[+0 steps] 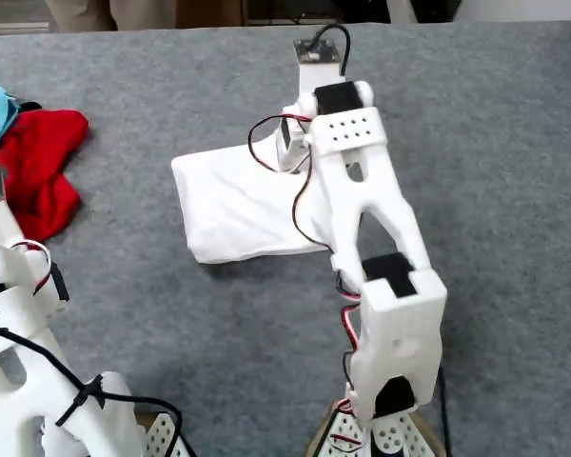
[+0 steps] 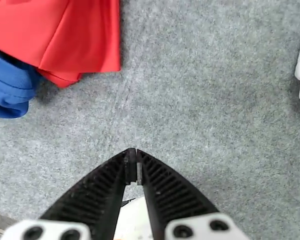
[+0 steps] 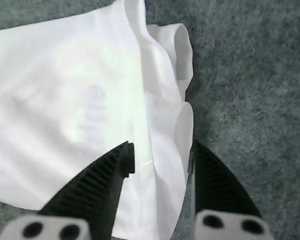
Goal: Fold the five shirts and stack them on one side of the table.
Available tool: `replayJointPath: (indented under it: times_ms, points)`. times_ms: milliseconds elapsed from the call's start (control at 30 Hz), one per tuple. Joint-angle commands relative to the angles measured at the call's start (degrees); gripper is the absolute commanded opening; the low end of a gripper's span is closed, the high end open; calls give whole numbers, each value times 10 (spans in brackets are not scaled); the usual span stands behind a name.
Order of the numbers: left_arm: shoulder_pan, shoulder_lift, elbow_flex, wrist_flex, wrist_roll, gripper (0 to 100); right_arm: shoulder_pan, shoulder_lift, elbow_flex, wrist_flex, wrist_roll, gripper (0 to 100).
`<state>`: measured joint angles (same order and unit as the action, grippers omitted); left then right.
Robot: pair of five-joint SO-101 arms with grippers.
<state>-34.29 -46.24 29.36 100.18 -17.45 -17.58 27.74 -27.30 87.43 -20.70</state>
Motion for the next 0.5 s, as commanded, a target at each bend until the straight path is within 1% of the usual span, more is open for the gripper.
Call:
replayJointPath:
  times_ms: [0, 67, 167, 267, 333, 467]
  points:
    - [19, -3, 0, 1, 3, 20, 0, 0, -25, 19, -16, 186]
    - [19, -3, 0, 1, 3, 20, 0, 0, -24, 33, -16, 192]
    - [19, -3, 0, 1, 3, 20, -1, -3, -26, 62, -16, 227]
    - [26, -3, 0, -14, 2, 20, -7, -8, -40, 118, -25, 229]
    - [51, -3, 0, -49, 2, 20, -9, -15, -49, 147, -42, 216]
    - [101, -3, 0, -143, 2, 20, -13, -42, -44, 147, -70, 171]
